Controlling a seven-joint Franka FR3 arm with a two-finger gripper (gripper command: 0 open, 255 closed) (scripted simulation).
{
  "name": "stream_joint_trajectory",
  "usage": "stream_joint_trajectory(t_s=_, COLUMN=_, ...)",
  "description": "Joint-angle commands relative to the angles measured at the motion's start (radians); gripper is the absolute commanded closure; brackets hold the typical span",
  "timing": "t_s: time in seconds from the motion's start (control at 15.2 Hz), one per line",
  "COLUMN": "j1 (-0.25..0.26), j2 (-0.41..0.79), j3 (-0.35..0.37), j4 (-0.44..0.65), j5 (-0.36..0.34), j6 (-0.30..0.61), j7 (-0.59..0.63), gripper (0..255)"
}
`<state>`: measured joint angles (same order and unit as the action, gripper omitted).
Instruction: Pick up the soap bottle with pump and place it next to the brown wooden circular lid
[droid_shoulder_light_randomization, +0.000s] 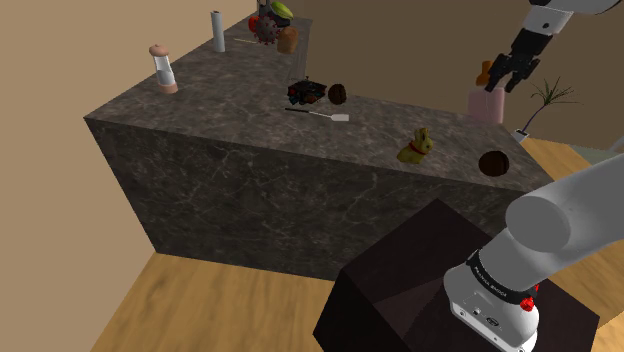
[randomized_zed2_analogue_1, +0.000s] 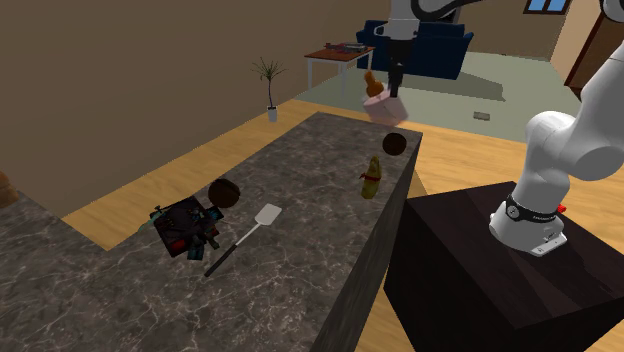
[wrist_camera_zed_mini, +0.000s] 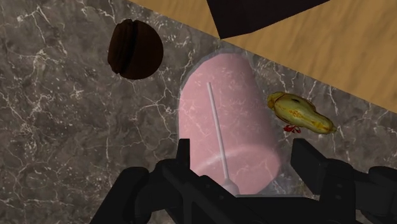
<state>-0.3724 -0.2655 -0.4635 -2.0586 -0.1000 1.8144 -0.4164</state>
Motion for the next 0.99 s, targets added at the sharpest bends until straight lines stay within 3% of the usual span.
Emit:
stream_joint_trajectory(t_s=0.0, j1=-0.001, j2=0.002, j3=-0.002, j4=-0.025, j5=0.0, j6=0.028, j7=-0.001, gripper=255)
stream_joint_trajectory(t_s=0.92, j1=-0.004, j2=0.043, j3=-0.023, j4=-0.178, j5=0.007, j6=0.219, j7=-0.013, gripper=255)
